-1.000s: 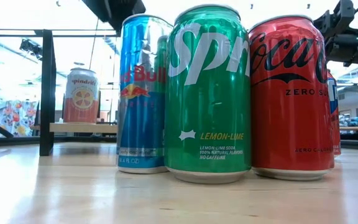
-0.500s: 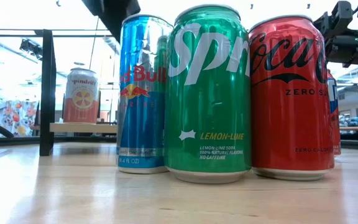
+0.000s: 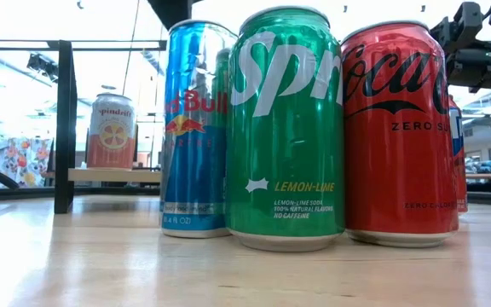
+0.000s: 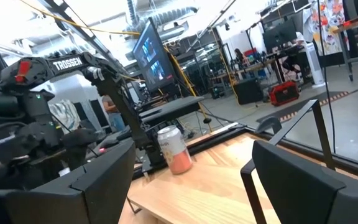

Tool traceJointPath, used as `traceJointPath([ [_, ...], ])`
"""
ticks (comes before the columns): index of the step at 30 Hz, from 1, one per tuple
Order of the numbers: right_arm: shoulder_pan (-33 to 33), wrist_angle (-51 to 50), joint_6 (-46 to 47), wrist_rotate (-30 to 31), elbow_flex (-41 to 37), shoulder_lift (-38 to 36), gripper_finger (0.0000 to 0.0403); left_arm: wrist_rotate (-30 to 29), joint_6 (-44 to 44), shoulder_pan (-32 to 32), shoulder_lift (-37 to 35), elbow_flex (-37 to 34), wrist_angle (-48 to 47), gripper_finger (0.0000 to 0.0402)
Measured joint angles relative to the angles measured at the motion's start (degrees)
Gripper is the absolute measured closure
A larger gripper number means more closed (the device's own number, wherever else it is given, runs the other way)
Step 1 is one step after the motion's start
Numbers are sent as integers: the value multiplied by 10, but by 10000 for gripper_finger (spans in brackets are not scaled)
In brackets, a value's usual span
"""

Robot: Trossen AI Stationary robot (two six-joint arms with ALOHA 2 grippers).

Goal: Place canned beverage on shelf
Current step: Put the blue soda can on the shelf

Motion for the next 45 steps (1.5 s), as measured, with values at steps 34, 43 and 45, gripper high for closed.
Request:
traceJointPath([
  [34, 0, 3, -3, 0, 0, 12, 69, 0, 111, 11, 79, -2, 86, 21],
  [43, 0, 5, -4, 0, 0, 18, 69, 4, 117, 12, 94, -1, 91, 27],
  [45, 0, 6, -4, 0, 0, 18, 69, 5, 117, 12, 96, -2, 87, 37],
])
